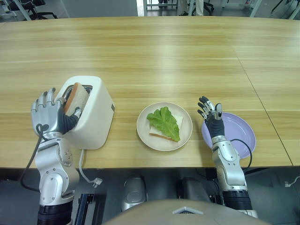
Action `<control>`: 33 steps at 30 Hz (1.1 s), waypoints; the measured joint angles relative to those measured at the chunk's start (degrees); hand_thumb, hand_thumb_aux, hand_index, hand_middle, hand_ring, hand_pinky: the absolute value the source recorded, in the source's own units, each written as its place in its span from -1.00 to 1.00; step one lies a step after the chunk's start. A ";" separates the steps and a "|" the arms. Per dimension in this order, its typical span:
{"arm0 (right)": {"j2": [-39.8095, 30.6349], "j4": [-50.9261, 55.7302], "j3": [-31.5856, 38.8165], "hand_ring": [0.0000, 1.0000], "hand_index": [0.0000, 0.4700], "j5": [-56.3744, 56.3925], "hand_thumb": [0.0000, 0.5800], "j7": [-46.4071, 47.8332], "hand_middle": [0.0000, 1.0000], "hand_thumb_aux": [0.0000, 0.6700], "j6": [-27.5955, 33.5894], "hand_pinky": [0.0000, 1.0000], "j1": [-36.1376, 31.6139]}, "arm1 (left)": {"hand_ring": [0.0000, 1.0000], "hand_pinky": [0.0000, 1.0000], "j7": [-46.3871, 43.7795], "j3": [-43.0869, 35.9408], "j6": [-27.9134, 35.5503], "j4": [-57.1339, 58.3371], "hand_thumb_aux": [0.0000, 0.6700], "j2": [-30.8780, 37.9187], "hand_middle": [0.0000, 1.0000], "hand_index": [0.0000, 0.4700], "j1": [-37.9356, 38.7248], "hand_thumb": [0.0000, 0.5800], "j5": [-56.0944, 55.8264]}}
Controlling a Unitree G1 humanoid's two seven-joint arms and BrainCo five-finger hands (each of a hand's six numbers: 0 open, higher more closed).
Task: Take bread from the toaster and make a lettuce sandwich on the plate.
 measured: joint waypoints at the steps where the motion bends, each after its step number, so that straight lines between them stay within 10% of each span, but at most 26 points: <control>1: -0.02 0.00 -0.08 -1.00 -1.00 -0.01 -1.00 0.00 -1.00 -1.00 0.00 -1.00 0.00 | -1.00 -1.00 0.11 -0.05 0.00 -0.01 1.00 -0.07 -1.00 0.96 -0.01 1.00 -0.06; 33: -0.24 1.45 0.39 -1.00 -1.00 -1.29 -1.00 -0.29 -1.00 -1.00 0.06 -1.00 -0.99 | -1.00 -1.00 10.33 4.12 -3.54 -8.13 1.00 -2.39 -1.00 0.96 -6.73 1.00 -4.51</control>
